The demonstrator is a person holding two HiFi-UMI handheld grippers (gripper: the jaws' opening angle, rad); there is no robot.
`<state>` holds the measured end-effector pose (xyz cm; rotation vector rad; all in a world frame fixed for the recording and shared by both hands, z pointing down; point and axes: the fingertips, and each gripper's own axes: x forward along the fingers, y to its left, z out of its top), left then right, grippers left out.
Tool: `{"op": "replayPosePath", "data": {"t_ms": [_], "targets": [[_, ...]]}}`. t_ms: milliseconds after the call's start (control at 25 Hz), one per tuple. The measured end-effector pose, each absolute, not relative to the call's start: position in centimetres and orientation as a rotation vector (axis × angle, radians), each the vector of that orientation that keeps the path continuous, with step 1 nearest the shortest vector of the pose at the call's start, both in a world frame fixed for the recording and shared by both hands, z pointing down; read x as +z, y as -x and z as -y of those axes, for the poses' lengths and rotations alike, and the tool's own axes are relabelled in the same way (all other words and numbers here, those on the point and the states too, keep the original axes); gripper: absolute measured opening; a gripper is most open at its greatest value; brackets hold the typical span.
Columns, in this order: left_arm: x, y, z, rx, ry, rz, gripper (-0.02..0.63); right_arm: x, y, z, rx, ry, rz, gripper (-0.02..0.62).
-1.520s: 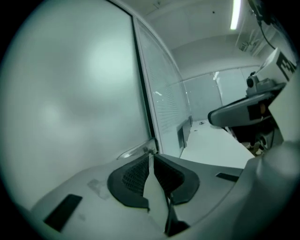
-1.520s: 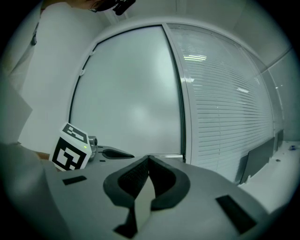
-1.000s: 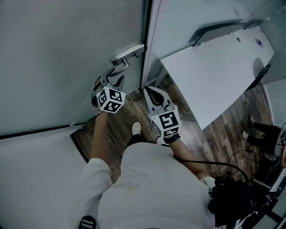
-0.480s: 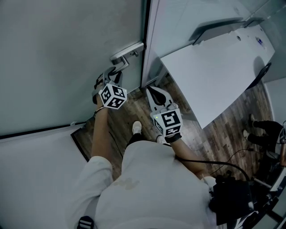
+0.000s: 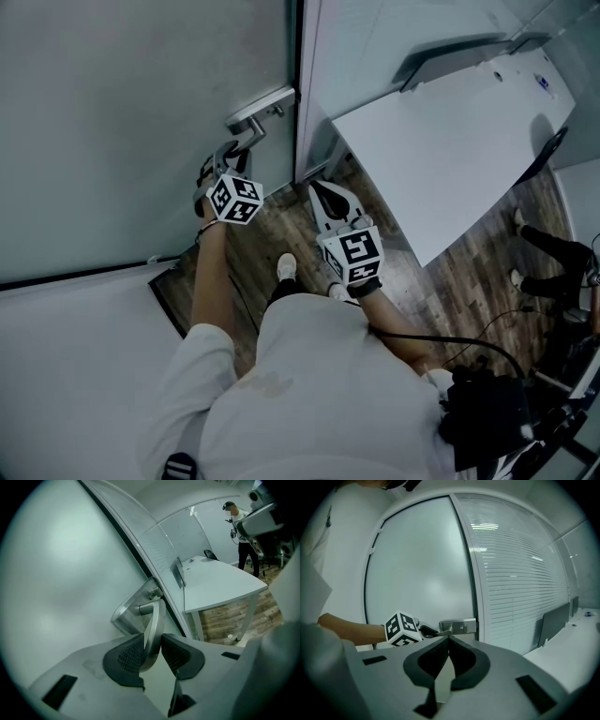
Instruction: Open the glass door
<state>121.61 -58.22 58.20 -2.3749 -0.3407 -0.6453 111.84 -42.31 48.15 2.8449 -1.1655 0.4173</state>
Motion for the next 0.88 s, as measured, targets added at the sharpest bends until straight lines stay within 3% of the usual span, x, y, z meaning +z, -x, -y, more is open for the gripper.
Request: {"op": "replayPosePath", "data": {"t_ms": [880], "targets": [[59.8,-121.5,57.4,-0.696,2.538,0.432,0.115,47.9,-108.4,41.3,0.428,-2.865,1.269,0.002]]}}
